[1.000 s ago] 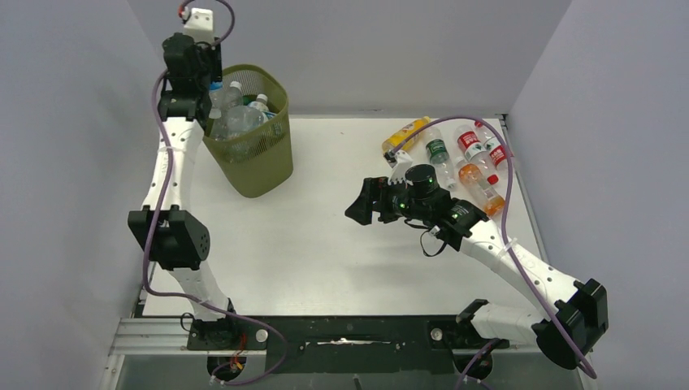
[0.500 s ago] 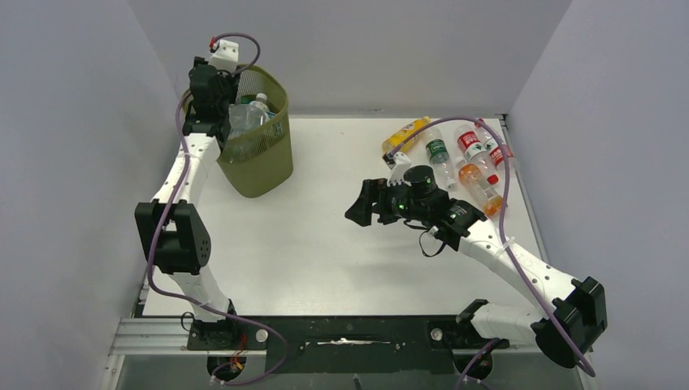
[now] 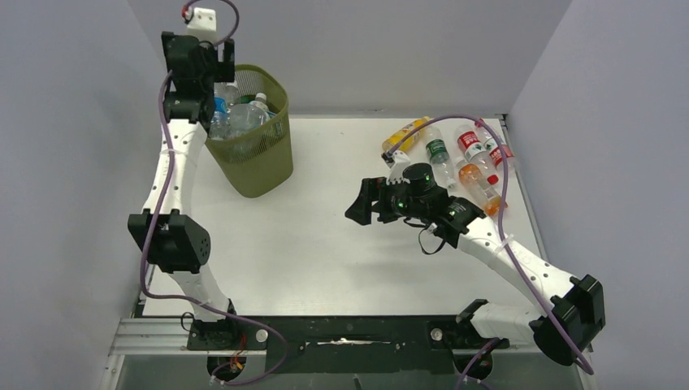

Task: Put the plastic bottles in the bin
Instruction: Place the plastic bottle in the trash bin, then pick up the plastic bottle at the center of the board.

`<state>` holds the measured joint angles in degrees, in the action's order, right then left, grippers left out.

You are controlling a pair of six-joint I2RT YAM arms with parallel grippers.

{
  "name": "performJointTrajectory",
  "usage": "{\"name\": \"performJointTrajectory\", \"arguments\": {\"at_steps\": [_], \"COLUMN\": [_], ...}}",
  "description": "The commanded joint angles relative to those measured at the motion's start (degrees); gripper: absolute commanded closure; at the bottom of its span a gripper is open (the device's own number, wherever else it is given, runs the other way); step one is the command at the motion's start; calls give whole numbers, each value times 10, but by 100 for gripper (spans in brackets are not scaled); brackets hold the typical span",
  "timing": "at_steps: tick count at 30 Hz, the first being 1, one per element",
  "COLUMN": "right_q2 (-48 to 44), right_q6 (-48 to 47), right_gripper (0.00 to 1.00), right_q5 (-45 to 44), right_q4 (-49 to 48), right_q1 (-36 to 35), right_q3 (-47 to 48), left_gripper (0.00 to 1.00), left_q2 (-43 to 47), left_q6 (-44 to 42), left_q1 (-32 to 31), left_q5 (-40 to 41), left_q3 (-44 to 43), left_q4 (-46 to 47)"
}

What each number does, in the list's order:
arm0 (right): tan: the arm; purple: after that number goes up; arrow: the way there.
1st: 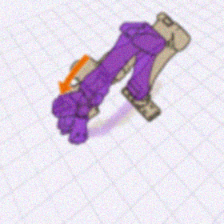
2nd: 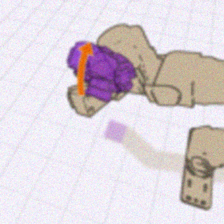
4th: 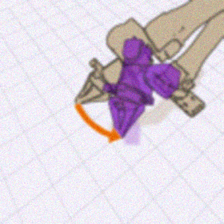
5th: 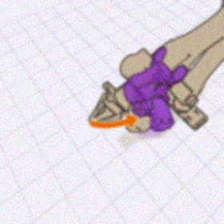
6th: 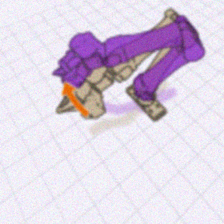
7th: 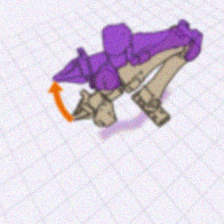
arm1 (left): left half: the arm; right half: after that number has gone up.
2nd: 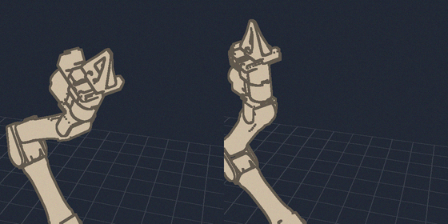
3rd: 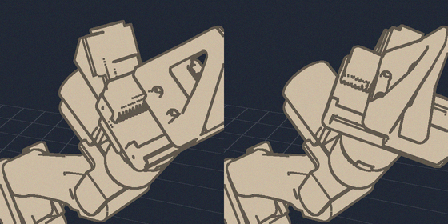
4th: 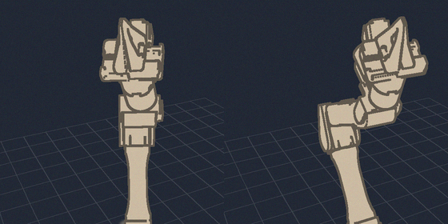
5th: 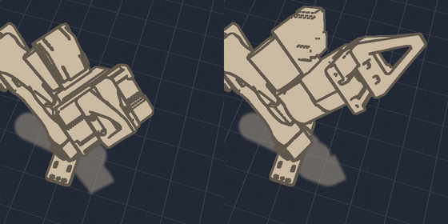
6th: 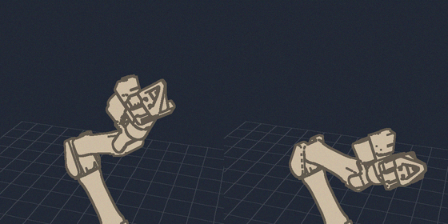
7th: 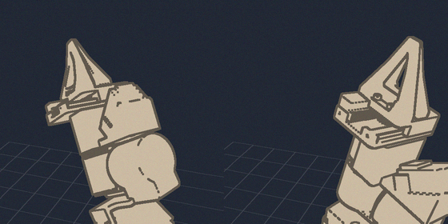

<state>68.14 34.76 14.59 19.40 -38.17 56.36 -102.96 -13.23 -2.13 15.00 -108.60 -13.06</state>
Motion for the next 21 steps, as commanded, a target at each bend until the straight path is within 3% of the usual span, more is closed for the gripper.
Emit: {"name": "performJointTrajectory", "arguments": {"at_steps": [1,7,15,21], "right_q2": [-9,5,28,86], "right_q6": [-4,-7,-42,-79], "right_gripper": [7,7,5,11], "right_q5": [-6,-33,-93,-143], "right_q4": [-1,64,142,149], "right_q1": [20,104,236,313], "right_q3": [37,81,130,141], "left_gripper": [6,6,6,6], "left_q2": [-4,4,42,53], "left_q6": [70,166,206,235], "left_q1": [1,-29,-158,-274], "left_q5": [-29,-132,-180,-182], "left_q3": [-155,-256,-231,-198], "left_q4": [-95,-190,-226,-241]}}
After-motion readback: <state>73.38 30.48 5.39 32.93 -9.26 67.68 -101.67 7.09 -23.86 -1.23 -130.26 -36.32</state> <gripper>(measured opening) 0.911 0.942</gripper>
